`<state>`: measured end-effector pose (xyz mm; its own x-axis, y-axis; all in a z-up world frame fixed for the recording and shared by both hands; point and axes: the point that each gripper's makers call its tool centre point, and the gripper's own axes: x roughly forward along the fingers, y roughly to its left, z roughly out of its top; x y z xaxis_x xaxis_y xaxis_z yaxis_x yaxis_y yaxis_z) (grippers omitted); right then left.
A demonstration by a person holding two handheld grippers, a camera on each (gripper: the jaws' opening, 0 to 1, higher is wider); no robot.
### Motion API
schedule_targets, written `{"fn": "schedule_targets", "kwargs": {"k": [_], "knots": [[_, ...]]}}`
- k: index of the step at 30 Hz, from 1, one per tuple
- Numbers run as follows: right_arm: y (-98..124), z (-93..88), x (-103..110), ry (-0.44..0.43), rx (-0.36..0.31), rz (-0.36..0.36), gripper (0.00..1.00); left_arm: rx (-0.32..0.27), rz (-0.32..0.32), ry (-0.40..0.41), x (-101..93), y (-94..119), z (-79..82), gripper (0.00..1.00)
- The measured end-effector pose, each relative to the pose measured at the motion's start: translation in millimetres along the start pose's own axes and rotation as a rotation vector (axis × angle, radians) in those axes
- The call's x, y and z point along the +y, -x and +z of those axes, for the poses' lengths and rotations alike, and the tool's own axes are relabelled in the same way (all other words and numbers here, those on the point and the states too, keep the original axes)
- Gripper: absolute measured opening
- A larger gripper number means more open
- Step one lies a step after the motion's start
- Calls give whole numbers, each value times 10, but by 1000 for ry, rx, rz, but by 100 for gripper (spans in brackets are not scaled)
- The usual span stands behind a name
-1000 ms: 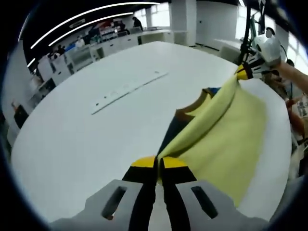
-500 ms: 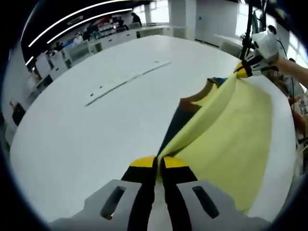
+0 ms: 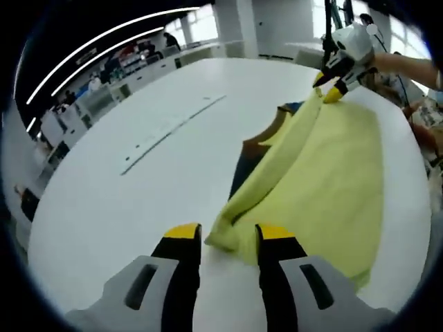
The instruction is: Fold the garment on the visible template until the final outline fits inside the template.
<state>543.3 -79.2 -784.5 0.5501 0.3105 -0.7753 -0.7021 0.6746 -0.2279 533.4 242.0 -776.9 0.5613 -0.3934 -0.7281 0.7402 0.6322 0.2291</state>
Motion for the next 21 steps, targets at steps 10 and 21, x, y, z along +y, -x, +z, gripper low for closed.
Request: {"fn": "schedule_targets", "kwargs": {"k": [10,21], "knots": [[83,41,-20,71,-44,-42,33,-21,64,-88,25,39,-45,25],[-44,34,8,41,-62,-12,23,6,51,-144,-8,-75,-86,18]]}}
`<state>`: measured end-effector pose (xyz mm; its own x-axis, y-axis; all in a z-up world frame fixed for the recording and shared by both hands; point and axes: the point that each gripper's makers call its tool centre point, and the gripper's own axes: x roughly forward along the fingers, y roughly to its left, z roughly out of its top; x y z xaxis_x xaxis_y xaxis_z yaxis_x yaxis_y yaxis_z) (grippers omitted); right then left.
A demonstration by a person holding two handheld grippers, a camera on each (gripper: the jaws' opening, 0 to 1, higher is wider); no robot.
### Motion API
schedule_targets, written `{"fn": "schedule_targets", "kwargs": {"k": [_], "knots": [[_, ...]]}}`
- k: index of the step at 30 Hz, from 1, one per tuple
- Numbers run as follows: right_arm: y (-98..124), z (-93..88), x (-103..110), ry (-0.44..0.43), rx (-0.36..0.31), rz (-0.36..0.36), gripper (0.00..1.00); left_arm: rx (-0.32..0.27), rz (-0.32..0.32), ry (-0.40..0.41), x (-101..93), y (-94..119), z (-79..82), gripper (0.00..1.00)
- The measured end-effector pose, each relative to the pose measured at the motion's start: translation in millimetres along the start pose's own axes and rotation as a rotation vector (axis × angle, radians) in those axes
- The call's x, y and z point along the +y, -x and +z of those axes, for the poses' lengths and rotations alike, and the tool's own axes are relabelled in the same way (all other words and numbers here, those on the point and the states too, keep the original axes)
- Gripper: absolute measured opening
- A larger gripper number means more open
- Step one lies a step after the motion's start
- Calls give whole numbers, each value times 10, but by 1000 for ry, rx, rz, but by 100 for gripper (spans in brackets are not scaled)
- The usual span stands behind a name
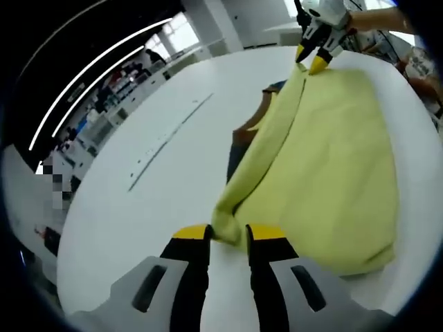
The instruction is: Fold the garment on the visible template until the final outline fits inside the template.
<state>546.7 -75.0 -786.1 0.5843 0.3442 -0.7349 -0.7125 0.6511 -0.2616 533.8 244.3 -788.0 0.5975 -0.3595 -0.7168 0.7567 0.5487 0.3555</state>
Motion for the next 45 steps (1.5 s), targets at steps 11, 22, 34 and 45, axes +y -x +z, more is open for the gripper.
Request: {"fn": "schedule_targets", "kwargs": {"k": [11,22,34,45], "knots": [[-117,16,-36,6,-6,15,18,-9,-4,84,55,-38,0,15],[-49,77,-169,-11,-11,-35,11,-39,45,108,165,-14,72,9],[5,157,-188,-65,-39,-19,15,-92,62,202,284,16,130,7],[-47,204,96,1,-34,46,26,-77,-14,73,85,27,129,26]]}}
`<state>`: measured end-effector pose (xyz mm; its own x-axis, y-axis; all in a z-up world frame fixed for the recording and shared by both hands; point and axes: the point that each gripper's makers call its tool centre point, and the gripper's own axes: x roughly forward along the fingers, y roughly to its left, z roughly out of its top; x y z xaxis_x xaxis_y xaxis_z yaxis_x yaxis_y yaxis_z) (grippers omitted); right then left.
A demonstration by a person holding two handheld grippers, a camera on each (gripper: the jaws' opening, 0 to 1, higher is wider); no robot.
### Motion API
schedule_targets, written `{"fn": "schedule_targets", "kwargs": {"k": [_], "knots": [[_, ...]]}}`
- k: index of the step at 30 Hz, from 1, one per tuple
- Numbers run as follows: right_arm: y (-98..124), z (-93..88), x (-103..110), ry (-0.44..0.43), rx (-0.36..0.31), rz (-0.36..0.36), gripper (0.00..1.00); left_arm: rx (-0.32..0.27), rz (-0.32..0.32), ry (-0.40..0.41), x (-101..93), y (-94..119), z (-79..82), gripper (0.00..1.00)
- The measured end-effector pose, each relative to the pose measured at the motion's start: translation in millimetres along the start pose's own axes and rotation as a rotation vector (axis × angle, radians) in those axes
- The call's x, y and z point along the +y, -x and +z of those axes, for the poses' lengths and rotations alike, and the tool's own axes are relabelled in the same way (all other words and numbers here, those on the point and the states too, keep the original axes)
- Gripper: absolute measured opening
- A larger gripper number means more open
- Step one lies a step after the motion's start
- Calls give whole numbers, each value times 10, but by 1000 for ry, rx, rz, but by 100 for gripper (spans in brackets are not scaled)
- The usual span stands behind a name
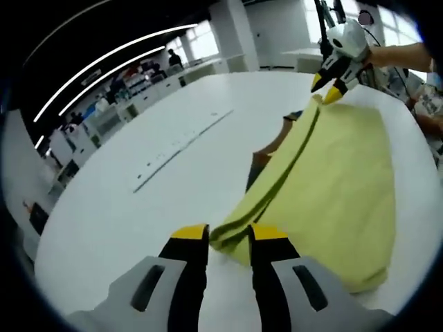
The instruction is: Fold the garment on the visible template until the final outline fits inside the template.
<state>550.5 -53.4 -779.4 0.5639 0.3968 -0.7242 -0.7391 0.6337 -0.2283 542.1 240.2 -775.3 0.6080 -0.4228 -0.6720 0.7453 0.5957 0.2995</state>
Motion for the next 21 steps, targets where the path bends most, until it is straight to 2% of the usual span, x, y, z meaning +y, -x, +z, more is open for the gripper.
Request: {"fn": "schedule_targets", "kwargs": {"k": [2,4,6,9,13,14,17,21], "knots": [[-37,8,10,11,2,-8,26,49,20,-69,2,-27,-76,27],[-76,14,14,22,3,-14,25,70,30,-96,1,-64,-116,25],[-112,9,29,31,7,-18,25,51,33,-81,19,-78,-78,24],[-163,-9,26,53,16,-32,24,54,52,-90,65,-102,-68,22],[-191,1,-22,63,12,-55,19,69,92,-80,148,-136,-87,15],[-193,5,-42,64,11,-63,17,66,98,-69,164,-143,-86,13],[-187,23,-112,52,1,-91,11,37,116,31,205,-172,-69,7],[-136,90,-220,21,-28,-126,3,19,126,132,257,-200,-55,8]]}}
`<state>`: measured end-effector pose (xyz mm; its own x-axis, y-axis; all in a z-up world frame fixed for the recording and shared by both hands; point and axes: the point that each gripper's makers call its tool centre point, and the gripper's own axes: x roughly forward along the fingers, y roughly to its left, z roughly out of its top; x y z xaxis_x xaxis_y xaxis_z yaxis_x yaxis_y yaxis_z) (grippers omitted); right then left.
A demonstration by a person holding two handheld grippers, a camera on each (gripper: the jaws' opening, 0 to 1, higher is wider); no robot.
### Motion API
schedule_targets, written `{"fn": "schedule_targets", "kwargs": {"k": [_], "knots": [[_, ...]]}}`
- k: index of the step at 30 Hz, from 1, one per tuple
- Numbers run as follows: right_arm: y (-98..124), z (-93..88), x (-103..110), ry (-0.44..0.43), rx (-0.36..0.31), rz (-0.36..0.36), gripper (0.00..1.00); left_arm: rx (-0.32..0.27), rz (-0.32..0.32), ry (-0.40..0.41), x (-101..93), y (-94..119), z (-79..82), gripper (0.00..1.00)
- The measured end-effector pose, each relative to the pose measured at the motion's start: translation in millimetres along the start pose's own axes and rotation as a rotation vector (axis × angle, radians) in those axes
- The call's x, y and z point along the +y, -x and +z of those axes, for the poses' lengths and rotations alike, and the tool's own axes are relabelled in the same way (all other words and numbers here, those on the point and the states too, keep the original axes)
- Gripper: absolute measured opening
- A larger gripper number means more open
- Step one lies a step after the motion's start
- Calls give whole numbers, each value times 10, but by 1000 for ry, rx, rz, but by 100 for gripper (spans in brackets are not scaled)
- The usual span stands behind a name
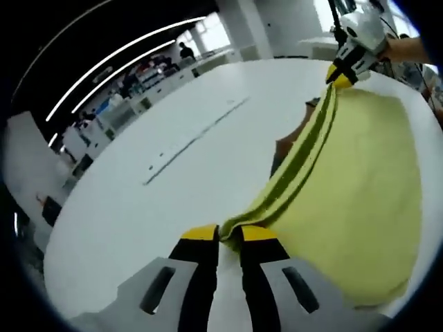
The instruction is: Fold the garment on the visible template until the final outline fits inside the template.
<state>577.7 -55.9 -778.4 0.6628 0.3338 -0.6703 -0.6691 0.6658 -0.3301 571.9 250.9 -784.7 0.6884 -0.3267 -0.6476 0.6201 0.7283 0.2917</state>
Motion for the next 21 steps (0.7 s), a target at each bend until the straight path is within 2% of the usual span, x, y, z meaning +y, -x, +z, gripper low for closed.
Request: {"fn": "schedule_targets", "kwargs": {"k": [4,6,9,11,14,19,21], "knots": [[19,-36,-133,-52,10,-45,0,-20,9,183,32,0,4,6],[9,-74,-162,-100,18,-45,0,-18,17,238,68,-11,-27,6],[4,-130,-194,-144,35,-52,2,-14,27,239,93,-10,-45,7],[11,-139,-187,-204,32,-45,4,-25,25,282,103,2,-33,9],[32,-120,-161,-304,18,-18,13,-52,18,340,114,41,8,14],[96,-89,-77,-371,13,38,33,-64,-8,329,64,135,52,24],[136,-68,-9,-434,8,78,39,-73,-32,335,25,180,76,29]]}}
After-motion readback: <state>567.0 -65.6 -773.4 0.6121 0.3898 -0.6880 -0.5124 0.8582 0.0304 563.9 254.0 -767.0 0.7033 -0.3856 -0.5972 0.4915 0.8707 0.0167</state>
